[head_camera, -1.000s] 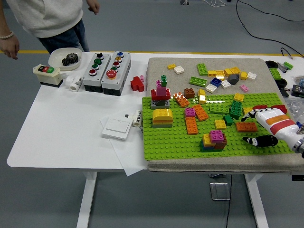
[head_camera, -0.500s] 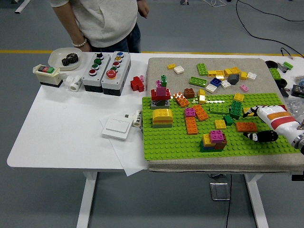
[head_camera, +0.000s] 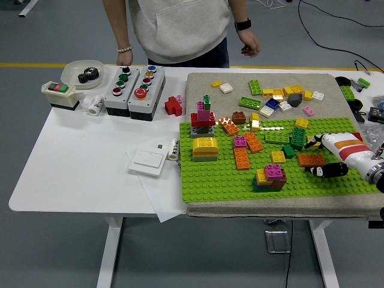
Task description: Pick up the brick,pile it on top of brick,press brick,pick up the brick,pile it on top of brick,press brick
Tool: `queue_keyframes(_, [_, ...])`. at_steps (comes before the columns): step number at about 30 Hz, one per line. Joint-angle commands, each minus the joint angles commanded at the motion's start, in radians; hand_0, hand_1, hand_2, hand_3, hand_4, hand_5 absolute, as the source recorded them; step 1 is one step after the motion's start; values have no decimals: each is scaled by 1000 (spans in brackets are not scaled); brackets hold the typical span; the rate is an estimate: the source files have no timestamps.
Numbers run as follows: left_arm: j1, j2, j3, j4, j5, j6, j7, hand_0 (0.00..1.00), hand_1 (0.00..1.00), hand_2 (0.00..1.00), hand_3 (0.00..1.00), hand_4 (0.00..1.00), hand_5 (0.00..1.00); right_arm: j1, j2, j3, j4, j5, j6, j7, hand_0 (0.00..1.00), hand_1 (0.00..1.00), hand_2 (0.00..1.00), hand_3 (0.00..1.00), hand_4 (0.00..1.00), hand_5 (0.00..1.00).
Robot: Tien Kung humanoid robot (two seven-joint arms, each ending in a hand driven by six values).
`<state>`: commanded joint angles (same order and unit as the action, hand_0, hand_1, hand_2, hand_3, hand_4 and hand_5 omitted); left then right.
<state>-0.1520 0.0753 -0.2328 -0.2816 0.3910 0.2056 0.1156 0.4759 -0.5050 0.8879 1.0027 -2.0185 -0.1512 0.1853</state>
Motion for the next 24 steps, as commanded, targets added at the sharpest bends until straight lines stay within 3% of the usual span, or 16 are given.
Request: queue_keyframes(24, [-3, 1, 1, -2, 1, 1, 1, 846, 815, 806, 595, 682, 680, 29, -1, -12, -36, -25, 48, -6, 526, 539, 592, 577, 824, 425])
